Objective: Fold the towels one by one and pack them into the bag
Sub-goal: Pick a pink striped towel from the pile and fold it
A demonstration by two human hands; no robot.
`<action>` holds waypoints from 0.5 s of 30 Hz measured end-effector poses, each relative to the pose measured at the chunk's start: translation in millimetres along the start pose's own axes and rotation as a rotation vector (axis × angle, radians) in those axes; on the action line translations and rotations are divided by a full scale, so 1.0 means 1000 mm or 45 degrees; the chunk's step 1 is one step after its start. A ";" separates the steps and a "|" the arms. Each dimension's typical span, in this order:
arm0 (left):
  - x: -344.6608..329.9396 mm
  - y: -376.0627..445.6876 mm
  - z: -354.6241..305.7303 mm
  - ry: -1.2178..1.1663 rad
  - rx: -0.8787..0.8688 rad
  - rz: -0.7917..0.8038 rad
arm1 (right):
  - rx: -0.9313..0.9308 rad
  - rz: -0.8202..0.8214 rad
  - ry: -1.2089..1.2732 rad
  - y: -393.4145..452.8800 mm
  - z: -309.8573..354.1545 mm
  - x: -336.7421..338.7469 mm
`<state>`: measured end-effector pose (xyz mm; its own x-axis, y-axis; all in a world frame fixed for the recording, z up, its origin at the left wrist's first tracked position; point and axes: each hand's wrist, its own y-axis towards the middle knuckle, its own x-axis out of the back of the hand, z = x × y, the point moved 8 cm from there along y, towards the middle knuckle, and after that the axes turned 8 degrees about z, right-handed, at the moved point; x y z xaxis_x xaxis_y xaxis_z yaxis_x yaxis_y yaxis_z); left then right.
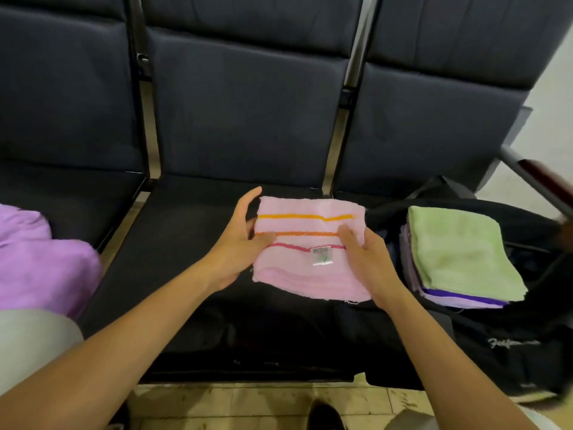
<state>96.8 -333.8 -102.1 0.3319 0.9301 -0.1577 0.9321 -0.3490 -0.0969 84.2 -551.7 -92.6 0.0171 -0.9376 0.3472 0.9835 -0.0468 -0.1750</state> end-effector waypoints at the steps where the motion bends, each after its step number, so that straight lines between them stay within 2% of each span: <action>1: -0.011 0.005 0.002 0.021 -0.009 0.022 | -0.002 -0.029 0.003 -0.002 -0.006 0.012; 5: -0.055 0.024 0.007 0.258 -0.052 0.100 | -0.053 -0.135 -0.001 -0.007 -0.025 0.058; 9: -0.114 0.056 0.013 0.227 0.001 0.164 | -0.117 -0.197 0.172 -0.010 -0.049 0.117; 12: -0.155 0.078 0.010 0.126 0.015 0.194 | -0.013 -0.253 0.156 -0.009 -0.057 0.157; 15: -0.194 0.098 0.008 0.121 -0.016 0.260 | 0.166 -0.535 -0.119 -0.011 -0.051 0.202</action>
<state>122.7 -549.1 -88.9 0.5255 0.8471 -0.0793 0.8457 -0.5303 -0.0602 68.1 -758.2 -67.8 -0.3783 -0.8113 0.4458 0.9230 -0.3676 0.1143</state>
